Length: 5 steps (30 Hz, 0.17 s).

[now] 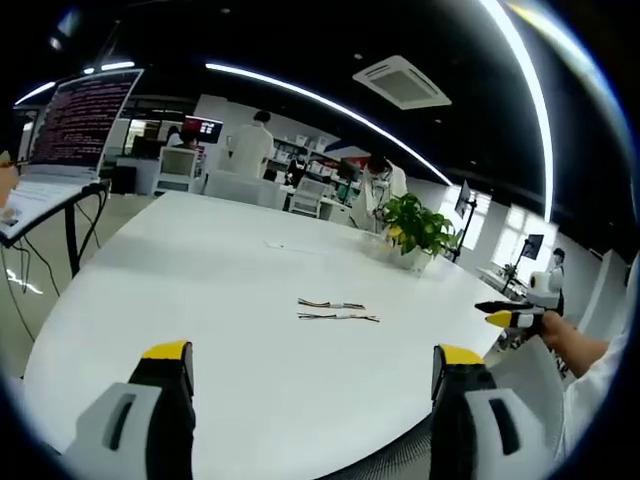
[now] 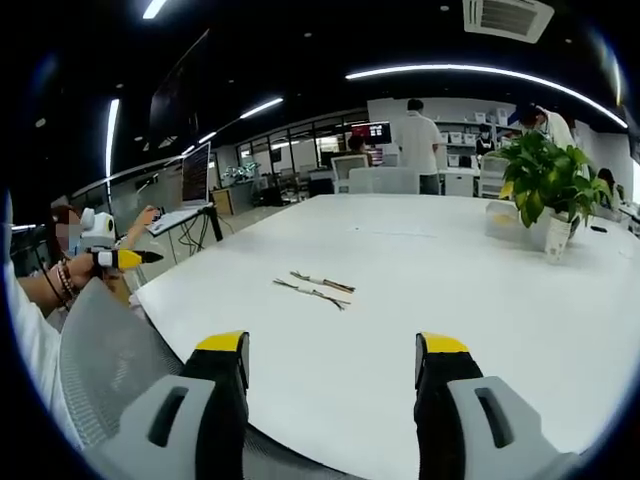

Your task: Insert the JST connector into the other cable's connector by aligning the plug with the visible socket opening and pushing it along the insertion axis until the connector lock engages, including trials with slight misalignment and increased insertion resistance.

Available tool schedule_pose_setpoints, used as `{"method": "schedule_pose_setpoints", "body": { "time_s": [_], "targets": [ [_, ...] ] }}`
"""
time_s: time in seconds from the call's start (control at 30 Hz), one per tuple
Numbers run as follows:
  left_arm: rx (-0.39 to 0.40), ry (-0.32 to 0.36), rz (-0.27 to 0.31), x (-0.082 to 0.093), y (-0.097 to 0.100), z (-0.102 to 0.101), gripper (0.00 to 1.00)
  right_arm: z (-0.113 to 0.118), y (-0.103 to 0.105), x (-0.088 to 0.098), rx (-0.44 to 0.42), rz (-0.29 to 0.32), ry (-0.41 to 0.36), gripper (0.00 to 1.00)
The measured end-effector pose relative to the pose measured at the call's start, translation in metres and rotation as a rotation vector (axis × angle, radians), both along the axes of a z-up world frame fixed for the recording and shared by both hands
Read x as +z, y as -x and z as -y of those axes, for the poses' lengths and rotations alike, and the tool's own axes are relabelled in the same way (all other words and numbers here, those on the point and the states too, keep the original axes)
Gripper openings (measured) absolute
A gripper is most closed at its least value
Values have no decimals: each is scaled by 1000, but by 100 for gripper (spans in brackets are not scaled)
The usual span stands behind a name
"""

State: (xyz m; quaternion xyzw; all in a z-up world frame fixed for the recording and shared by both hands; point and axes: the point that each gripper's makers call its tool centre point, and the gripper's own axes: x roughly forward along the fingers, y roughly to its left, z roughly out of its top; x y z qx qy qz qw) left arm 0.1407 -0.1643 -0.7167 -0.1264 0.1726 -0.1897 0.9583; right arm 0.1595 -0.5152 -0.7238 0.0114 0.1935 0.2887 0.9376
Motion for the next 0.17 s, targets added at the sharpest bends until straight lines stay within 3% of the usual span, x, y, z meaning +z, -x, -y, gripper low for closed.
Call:
{"method": "schedule_pose_setpoints", "body": {
  "time_s": [0.17],
  "targets": [
    [-10,-8,-11,-3,2,4,98,-1,2,-2,4,-7,-3,65]
  ]
}}
